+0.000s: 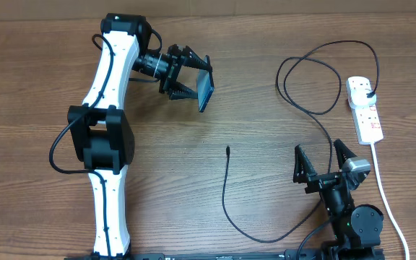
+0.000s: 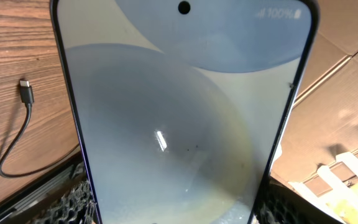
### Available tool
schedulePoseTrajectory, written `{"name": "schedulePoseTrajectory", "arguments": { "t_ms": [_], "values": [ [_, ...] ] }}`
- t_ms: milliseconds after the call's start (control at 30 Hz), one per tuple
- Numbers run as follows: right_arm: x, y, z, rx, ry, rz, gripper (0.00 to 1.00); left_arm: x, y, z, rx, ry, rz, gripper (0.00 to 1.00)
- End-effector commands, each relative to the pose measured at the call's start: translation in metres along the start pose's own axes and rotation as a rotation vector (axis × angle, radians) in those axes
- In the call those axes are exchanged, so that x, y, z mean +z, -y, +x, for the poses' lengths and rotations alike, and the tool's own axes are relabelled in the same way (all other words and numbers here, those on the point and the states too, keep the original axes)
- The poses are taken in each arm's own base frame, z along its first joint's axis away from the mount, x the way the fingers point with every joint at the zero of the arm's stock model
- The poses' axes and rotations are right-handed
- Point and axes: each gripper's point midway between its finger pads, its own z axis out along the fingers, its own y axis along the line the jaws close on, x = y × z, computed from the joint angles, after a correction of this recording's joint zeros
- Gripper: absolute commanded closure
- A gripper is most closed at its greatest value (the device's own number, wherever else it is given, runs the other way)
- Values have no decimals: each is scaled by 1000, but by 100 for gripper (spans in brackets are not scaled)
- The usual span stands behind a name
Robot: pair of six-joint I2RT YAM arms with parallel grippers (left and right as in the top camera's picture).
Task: Plug charger to phone and switch on socket
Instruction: 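Hold the phone raised with the left gripper, screen facing right, then raise the right gripper and reach it toward the held phone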
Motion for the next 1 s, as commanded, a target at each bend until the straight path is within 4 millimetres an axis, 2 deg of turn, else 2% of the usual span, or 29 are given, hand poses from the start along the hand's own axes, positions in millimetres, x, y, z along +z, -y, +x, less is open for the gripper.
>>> {"name": "schedulePoseTrajectory", "arguments": {
  "t_ms": [0,267,433,567,700,967],
  "values": [
    [-2,-4,-8,-5,16,-11,0,-2,11,2,43,-4,36,96],
    [-9,-12,-43,1,-15,-8,0,-2,14,4,42,-11,53,96],
    [-4,-17,-67,8,-71,2,0,-3,15,4,42,-13,59,96],
    [11,-19,-81,20,-167,16,0,-3,14,4,39,-13,58,96],
    [30,-21,-87,36,-283,24,0,-3,14,4,39,-13,58,96],
    [75,-39,-79,114,-577,-63,0,-2,13,3,2,-10,47,96]
  ]
}}
